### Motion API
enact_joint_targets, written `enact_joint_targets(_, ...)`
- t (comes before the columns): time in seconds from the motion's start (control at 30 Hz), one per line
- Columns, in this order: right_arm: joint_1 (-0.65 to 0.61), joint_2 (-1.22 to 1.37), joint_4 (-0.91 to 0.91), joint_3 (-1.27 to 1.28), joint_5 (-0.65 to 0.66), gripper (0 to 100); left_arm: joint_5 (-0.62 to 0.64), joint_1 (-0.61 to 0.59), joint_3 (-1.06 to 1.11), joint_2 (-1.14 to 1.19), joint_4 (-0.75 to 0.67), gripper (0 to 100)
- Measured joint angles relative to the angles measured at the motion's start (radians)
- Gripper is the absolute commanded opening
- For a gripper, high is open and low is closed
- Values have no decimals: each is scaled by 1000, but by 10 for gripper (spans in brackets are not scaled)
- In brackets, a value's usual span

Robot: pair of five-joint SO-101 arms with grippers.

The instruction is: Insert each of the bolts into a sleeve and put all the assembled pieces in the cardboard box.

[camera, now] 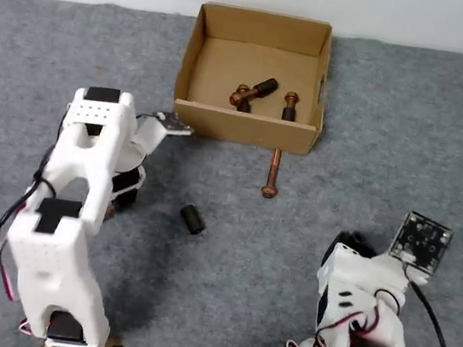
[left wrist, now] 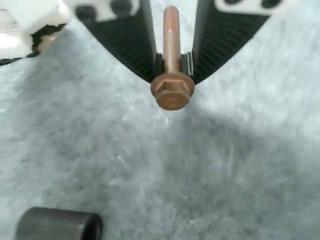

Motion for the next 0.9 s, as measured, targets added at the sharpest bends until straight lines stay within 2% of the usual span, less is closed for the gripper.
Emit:
enact_joint_targets(0.13, 0, -107, 0, 0, 0, 8, 83, 35, 110, -229, 3, 8)
enact_joint_targets(0.4, -26, -110, 0, 0, 0, 8, 410, 209, 298, -644, -2, 6)
enact_joint_targets(0.57, -147, -110, 0, 0, 0, 8, 565, 276, 402, -807, -126, 6)
enact_joint_targets(0.77, -275, -110, 0, 0, 0, 8, 755, 287, 516, -974, -296, 6)
enact_joint_targets(0.9, -379, -110, 0, 0, 0, 8, 930, 287, 620, -1106, -387, 6)
